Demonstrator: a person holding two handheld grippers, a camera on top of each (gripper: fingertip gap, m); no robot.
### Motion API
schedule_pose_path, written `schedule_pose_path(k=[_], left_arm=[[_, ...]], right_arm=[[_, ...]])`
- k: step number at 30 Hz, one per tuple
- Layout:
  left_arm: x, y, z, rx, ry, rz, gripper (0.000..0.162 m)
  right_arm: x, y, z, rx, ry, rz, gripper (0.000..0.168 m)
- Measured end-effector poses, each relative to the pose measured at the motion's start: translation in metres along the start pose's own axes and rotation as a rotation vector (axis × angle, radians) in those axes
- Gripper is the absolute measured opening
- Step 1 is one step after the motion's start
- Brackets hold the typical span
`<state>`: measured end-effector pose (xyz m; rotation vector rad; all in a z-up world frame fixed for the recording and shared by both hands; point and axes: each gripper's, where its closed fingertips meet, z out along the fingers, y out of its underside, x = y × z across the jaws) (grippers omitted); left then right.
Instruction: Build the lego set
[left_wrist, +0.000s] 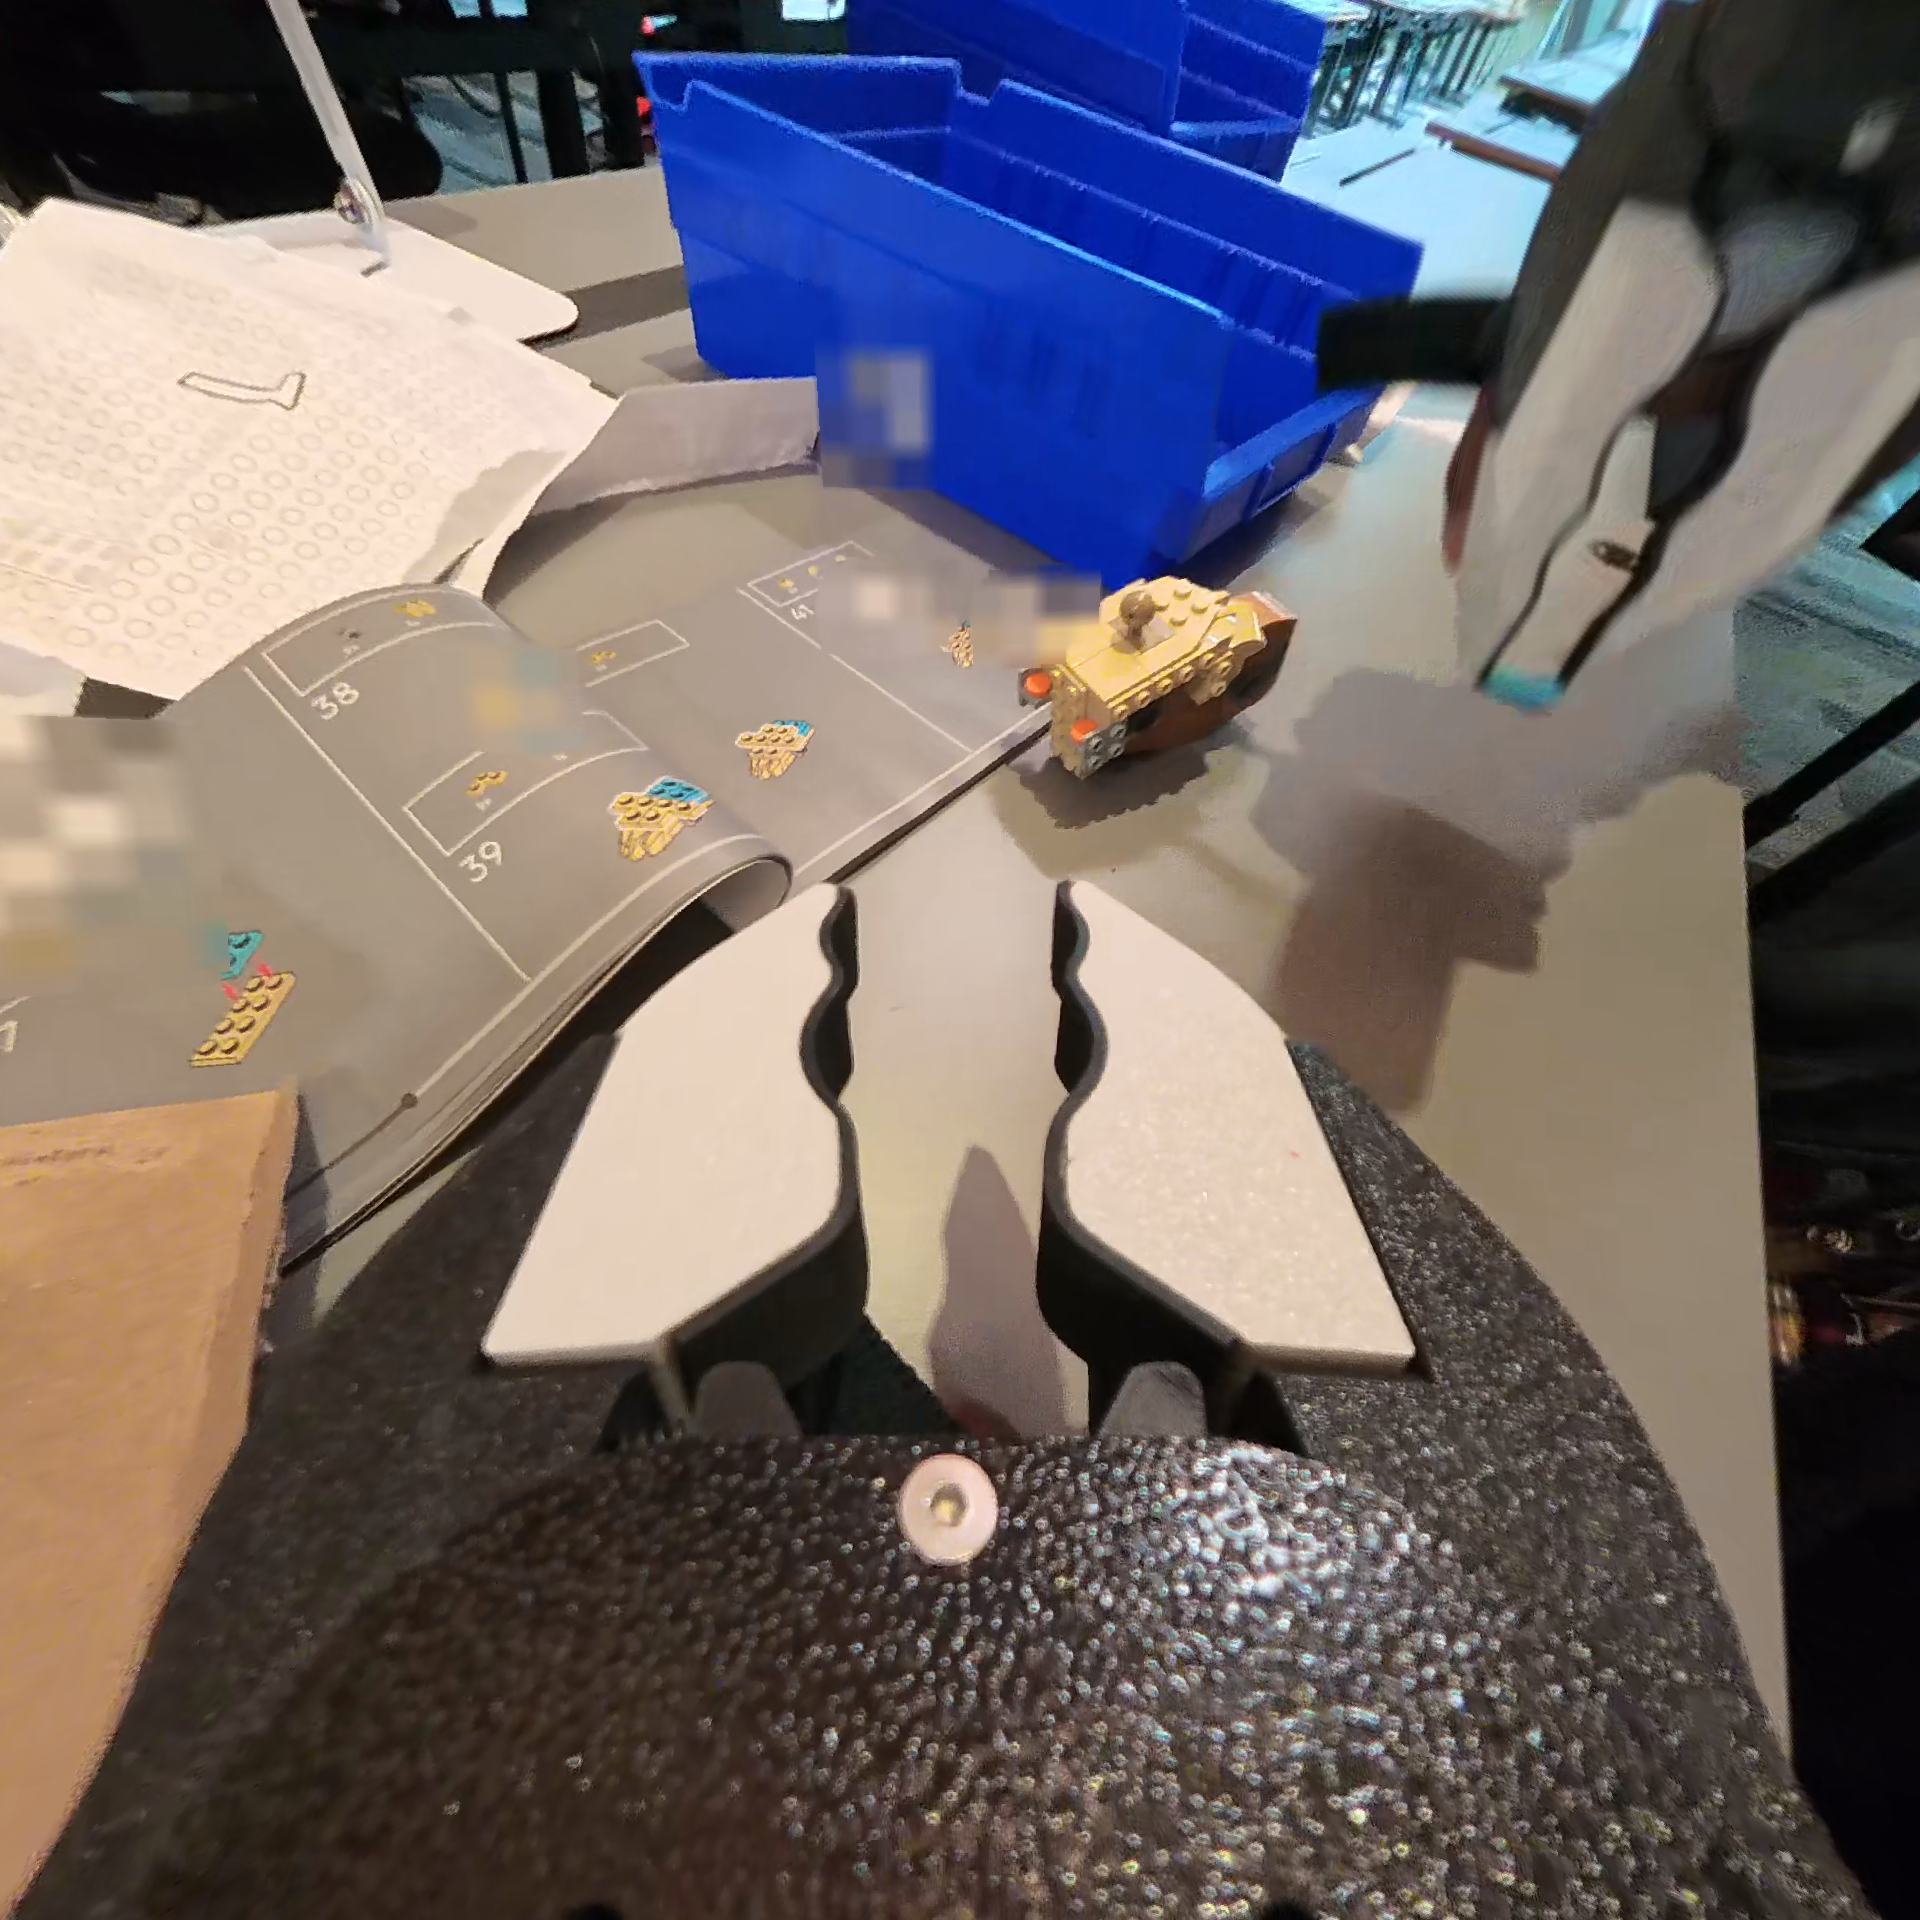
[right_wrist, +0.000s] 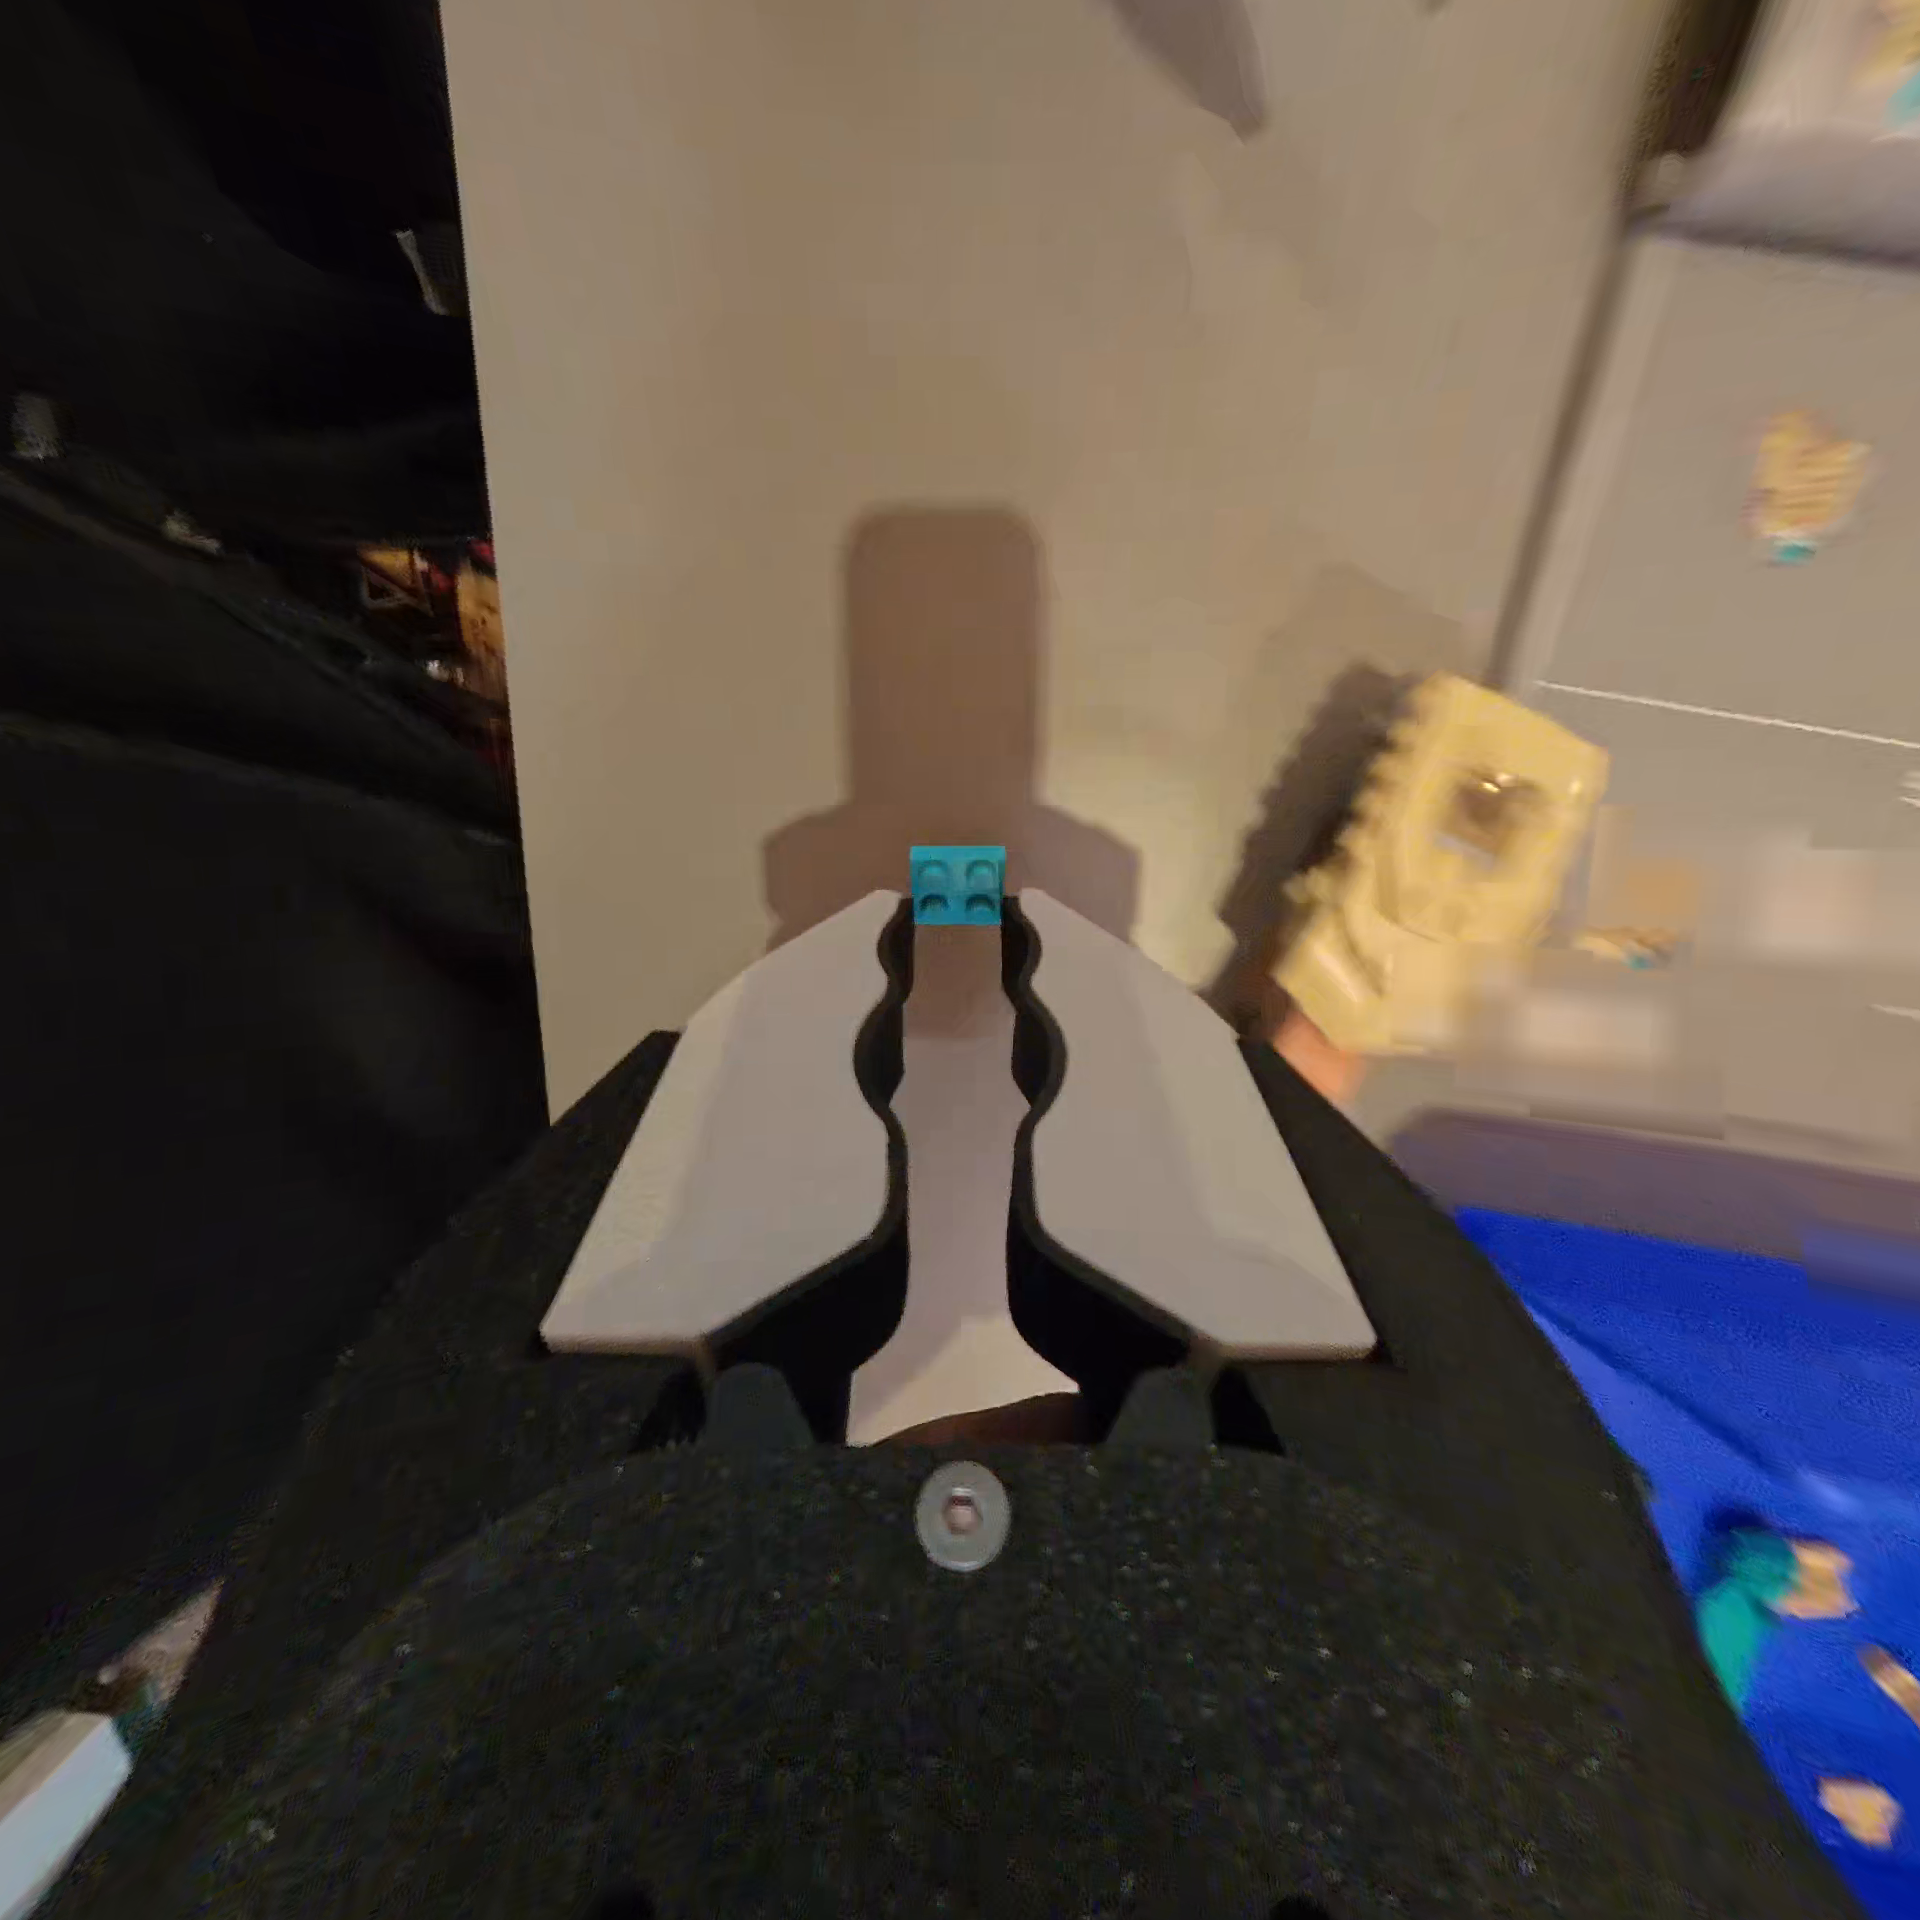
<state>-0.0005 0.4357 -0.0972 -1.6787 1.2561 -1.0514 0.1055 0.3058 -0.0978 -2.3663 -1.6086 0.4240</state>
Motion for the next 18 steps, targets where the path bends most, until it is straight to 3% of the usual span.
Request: schedule_pose_path(k=[6, 18], left_arm=[[0.008, 0.002, 0.001, 0.012, -0.004, 0.040, 0.035], [0.003, 0.012, 0.004, -0.026, -0.029, 0.046, 0.035]], right_arm=[[0.002, -0.007, 0.057, -0.108, 0.106, -0.007, 0.016], [-0.002, -0.006, 0.075, -0.078, 0.116, -0.037, 0.022]])
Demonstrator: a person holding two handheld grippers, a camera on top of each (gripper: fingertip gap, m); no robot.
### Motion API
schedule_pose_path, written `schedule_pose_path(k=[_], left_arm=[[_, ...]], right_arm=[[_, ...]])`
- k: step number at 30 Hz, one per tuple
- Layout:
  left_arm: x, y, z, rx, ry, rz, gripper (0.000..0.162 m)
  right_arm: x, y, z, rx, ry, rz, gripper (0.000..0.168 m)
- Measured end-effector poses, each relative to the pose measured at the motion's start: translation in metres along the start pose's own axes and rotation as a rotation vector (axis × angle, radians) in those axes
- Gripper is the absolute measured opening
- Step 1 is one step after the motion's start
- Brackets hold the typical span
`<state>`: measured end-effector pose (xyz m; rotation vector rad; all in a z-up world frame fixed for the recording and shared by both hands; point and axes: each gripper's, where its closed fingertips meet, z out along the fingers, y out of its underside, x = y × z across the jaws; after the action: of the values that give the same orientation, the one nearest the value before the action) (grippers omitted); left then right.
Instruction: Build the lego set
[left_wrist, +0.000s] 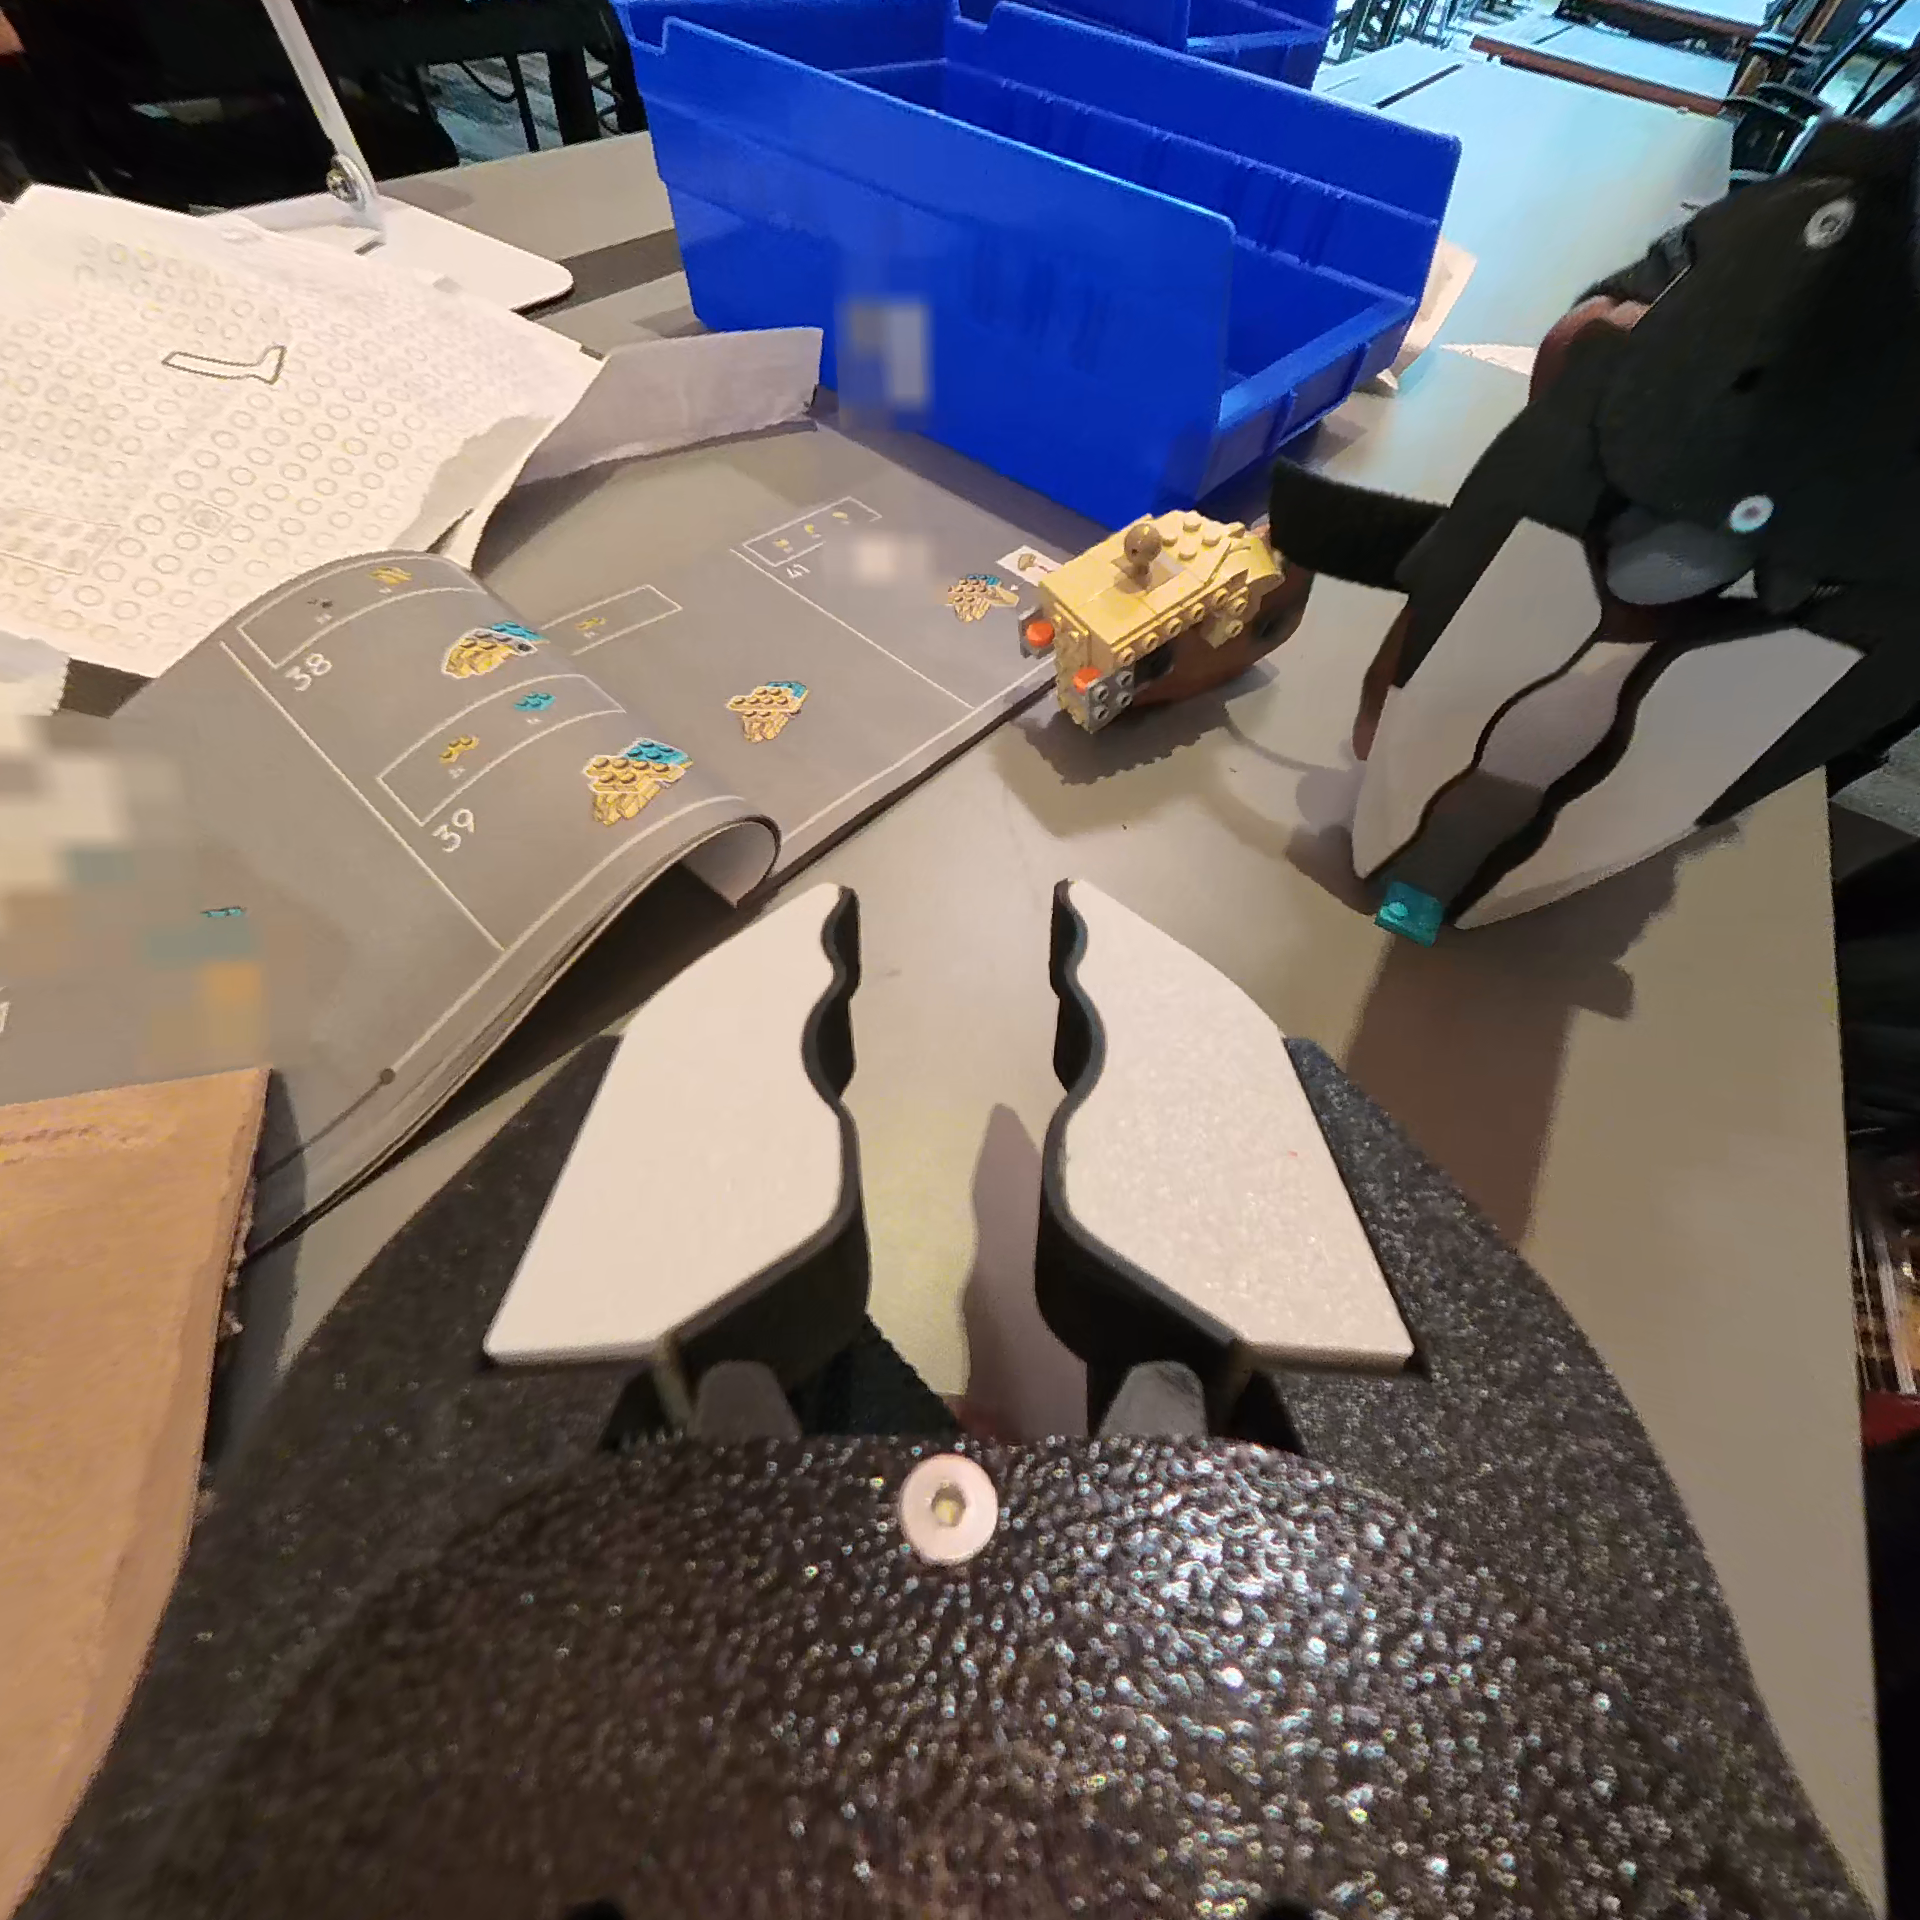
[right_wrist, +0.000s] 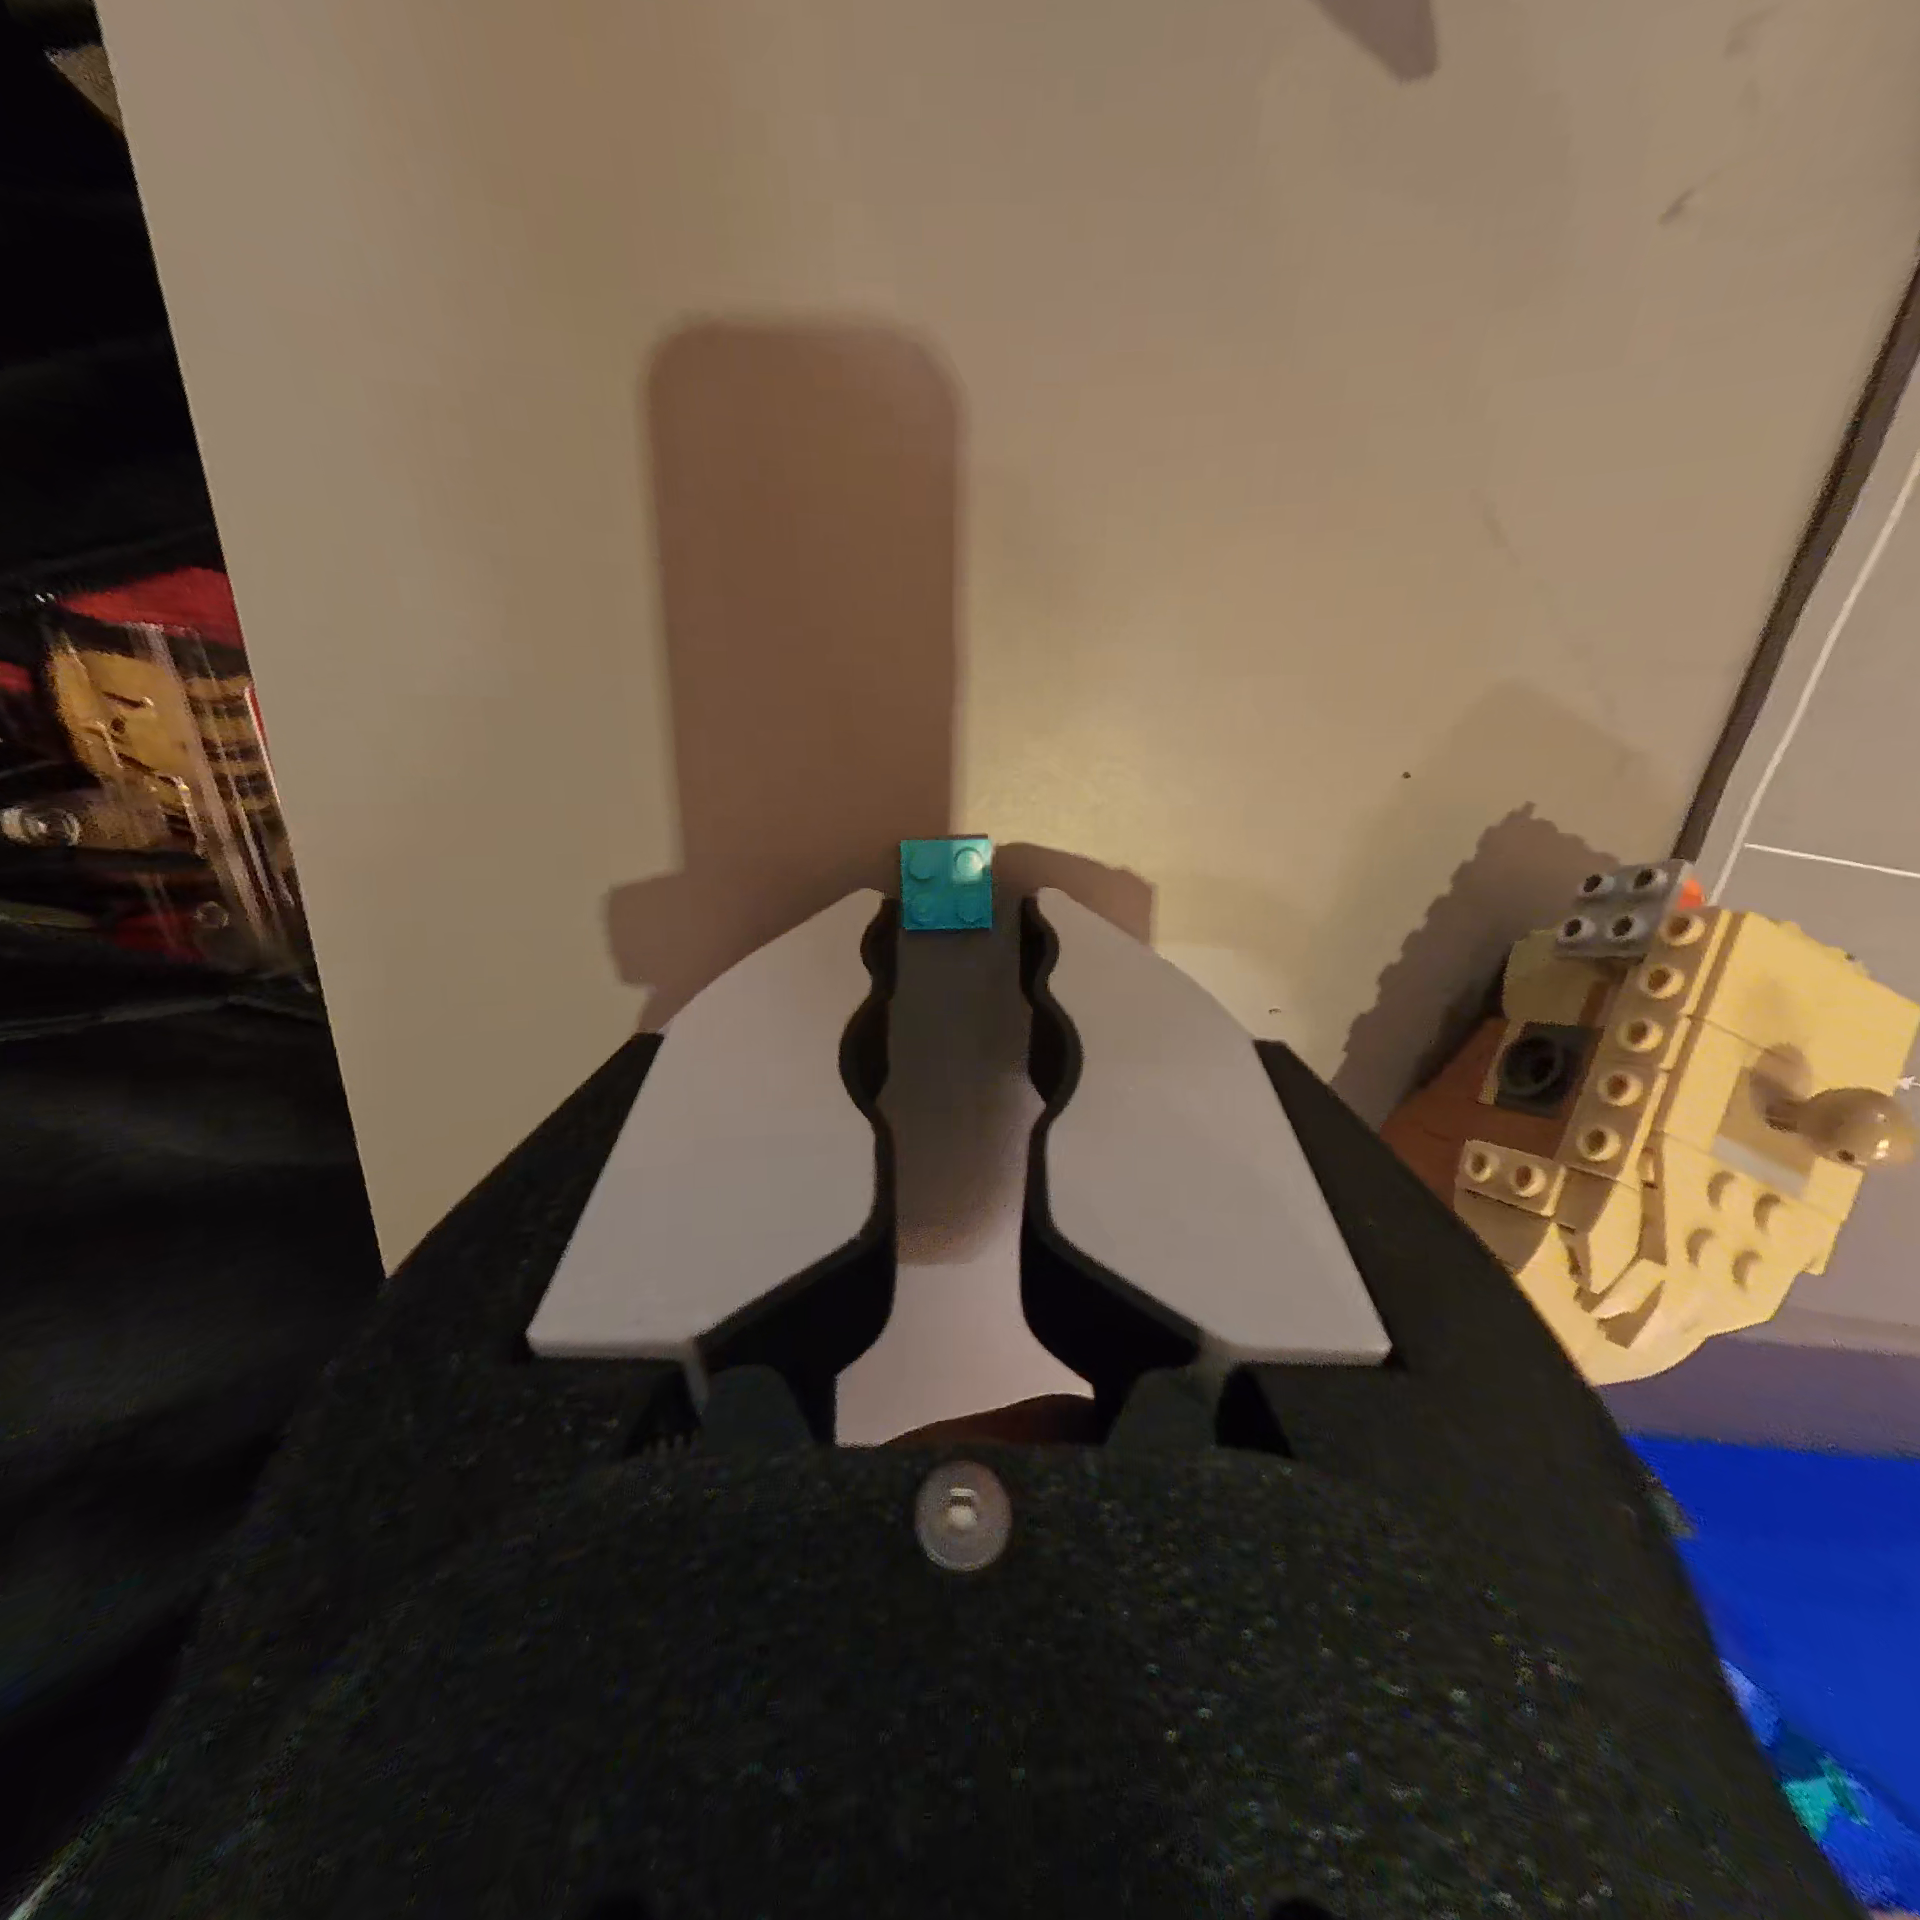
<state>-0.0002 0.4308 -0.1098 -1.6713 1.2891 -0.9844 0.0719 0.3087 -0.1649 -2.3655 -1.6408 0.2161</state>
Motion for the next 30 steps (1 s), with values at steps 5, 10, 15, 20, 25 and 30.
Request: schedule_pose_path(k=[5, 10, 15, 20, 25, 30], left_arm=[[0.000, -0.002, -0.001, 0.014, 0.028, -0.021, 0.035], [-0.003, -0.002, -0.001, 0.021, 0.046, -0.070, 0.035], [-0.006, 0.000, 0.004, -0.004, 0.040, -0.076, 0.035], [-0.007, 0.001, 0.007, -0.018, 0.020, -0.047, 0.035], [-0.004, -0.004, 0.002, 0.029, 0.021, -0.024, 0.035], [-0.003, -0.003, 0.003, 0.020, 0.047, -0.038, 0.035]], right_arm=[[-0.001, -0.004, -0.019, 0.140, -0.025, 0.034, 0.027], [0.019, 0.015, -0.081, 0.293, 0.020, 0.052, 0.026], [0.121, 0.105, -0.162, 0.187, 0.309, -0.137, 0.013], [0.175, 0.190, -0.109, -0.154, 0.148, -0.173, 0.015], [0.175, 0.196, -0.077, -0.216, 0.074, -0.259, 0.018], [0.178, 0.207, -0.060, -0.262, 0.067, -0.241, 0.017]])
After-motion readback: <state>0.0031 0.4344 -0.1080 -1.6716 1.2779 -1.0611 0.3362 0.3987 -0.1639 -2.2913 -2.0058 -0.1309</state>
